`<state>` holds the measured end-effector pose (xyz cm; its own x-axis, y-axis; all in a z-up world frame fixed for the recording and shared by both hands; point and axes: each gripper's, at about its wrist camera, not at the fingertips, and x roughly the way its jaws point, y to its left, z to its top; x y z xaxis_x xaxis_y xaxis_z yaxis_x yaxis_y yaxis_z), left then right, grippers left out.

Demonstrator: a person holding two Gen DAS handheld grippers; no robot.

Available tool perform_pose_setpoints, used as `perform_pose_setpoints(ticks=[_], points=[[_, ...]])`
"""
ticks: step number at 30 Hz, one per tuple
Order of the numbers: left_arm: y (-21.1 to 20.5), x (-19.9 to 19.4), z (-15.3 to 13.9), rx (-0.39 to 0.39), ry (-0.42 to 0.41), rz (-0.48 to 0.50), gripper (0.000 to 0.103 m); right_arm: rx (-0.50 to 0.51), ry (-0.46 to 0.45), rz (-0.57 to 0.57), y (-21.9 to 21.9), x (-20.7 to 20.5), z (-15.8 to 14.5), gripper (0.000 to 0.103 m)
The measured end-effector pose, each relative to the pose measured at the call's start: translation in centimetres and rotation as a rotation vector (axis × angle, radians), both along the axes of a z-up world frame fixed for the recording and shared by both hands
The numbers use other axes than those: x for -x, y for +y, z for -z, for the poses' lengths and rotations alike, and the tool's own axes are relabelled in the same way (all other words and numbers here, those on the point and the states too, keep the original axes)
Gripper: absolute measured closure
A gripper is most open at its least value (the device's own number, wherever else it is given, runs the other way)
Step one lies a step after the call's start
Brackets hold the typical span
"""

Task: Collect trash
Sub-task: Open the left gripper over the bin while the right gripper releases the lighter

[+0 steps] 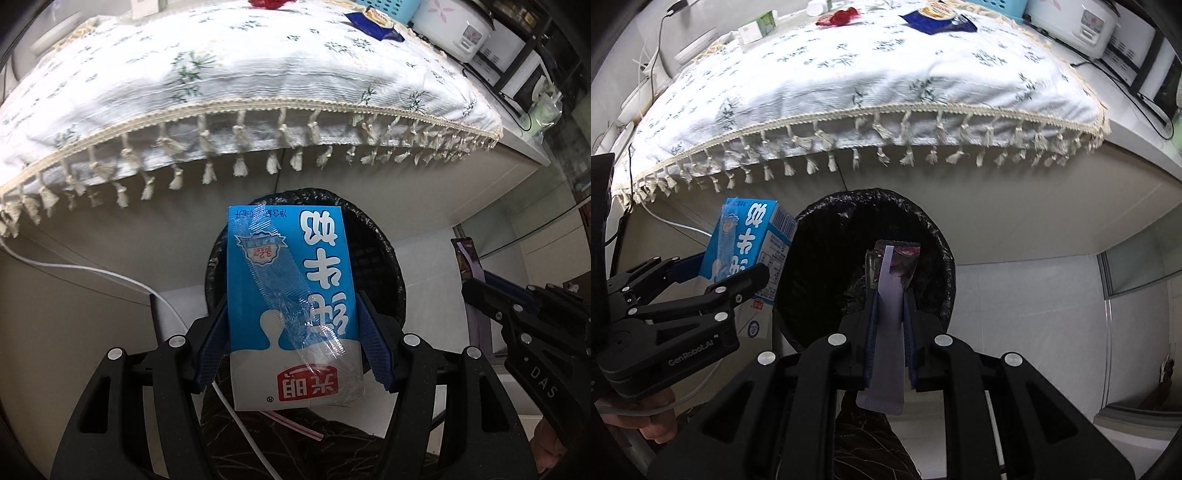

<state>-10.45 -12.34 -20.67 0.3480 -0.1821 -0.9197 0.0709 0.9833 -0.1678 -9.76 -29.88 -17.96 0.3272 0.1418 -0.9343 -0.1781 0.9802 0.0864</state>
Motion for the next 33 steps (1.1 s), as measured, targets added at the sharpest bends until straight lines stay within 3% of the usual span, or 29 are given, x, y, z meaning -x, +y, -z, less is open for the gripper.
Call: perform_pose_setpoints(ticks=[14,19,21,27,33], points=[[-2.1,-2.1,0.1,0.002,-0.017,0.034,0.038,-0.017,0.007,0.077,-1.7,-1.4,0.4,0.09],[-1.6,-2.0,-0.4,0.001,-0.035,0.024,0.026,-0.02,0.004,0.078,-1.8,-1.9,0.4,0.09],[-1.0,-2.0,-0.6,0.001,-0.033,0.009,0.016,-0.024,0.001,0.072,-1.7,-2.1,0.4,0.09],[1.0,-1.5,-1.5,0.009,-0.051,-0.045,0.007,-0.037,-0.005,0.051,-0.9,-3.2,0.4,0.09],[3.5,-1.3,-2.4,0.006,-0.055,-0.12,0.006,-0.049,-0.012,0.021,0.3,-4.3,0.4,0.09]])
